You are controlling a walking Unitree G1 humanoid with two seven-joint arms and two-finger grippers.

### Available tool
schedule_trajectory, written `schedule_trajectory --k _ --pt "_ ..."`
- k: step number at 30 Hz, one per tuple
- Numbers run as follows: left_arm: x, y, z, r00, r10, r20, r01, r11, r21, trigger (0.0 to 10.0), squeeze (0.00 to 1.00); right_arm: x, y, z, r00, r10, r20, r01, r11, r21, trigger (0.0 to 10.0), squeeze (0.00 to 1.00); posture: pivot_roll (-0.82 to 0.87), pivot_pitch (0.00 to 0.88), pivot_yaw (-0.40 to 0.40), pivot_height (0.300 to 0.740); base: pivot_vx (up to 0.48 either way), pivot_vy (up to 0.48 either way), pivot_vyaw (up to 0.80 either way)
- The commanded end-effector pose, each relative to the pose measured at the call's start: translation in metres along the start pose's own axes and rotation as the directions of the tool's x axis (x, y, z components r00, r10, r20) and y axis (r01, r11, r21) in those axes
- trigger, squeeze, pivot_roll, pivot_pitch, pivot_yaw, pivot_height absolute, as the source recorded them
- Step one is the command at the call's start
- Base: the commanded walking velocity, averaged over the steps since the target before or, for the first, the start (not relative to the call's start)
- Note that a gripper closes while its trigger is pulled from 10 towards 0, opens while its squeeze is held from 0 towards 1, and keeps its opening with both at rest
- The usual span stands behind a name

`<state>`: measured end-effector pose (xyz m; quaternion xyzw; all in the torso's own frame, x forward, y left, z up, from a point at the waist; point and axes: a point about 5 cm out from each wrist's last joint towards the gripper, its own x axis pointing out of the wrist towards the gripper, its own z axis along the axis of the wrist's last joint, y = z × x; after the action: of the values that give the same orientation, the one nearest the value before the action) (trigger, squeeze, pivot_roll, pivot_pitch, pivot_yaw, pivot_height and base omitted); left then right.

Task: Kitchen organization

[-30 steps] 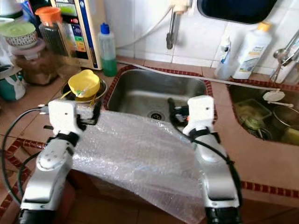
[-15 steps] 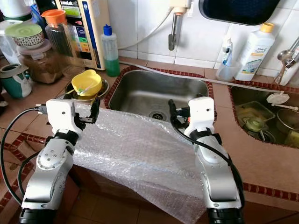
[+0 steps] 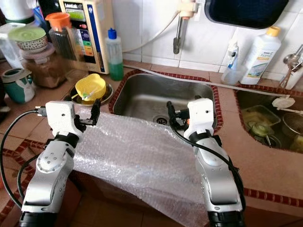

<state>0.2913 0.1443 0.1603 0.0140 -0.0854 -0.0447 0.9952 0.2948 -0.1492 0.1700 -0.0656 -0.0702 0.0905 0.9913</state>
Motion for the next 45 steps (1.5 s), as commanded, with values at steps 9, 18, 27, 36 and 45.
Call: schedule_trajectory --k 9,18,27,36,45 --pt "0.0001 -0.0021 0.0028 1.000 -0.019 0.011 0.019 1.000 0.004 10.0 0.00 -0.0010 -0.0016 0.0037 1.000 -0.001 0.014 0.001 1.000 -0.006 10.0 0.00 0.01 0.022 -0.008 0.740 0.123 0.000 0.00" --pt "-0.0004 -0.0027 0.0016 1.000 -0.023 0.003 0.023 1.000 -0.001 10.0 0.00 -0.0013 -0.0020 0.0031 1.000 -0.003 0.013 0.003 1.000 -0.007 10.0 0.00 0.01 0.024 -0.008 0.740 0.056 0.000 0.00" --pt "-0.0005 -0.0024 0.0023 1.000 -0.021 0.009 0.021 1.000 0.000 10.0 0.00 -0.0012 -0.0018 0.0033 1.000 -0.004 0.014 0.004 1.000 -0.006 10.0 0.00 0.01 0.024 -0.007 0.740 0.364 0.000 0.00" --pt "-0.0007 -0.0029 0.0015 1.000 -0.025 0.003 0.025 1.000 -0.003 10.0 0.00 -0.0010 -0.0013 0.0032 1.000 -0.004 0.013 0.005 1.000 -0.006 10.0 0.00 0.01 0.026 -0.007 0.740 0.407 0.000 0.00" --pt "-0.0006 -0.0032 0.0033 1.000 -0.018 0.015 0.018 0.999 -0.027 10.0 0.00 -0.0012 -0.0009 0.0025 1.000 -0.007 0.011 0.007 1.000 -0.004 10.0 0.00 0.01 0.026 -0.004 0.740 0.279 0.000 0.00"
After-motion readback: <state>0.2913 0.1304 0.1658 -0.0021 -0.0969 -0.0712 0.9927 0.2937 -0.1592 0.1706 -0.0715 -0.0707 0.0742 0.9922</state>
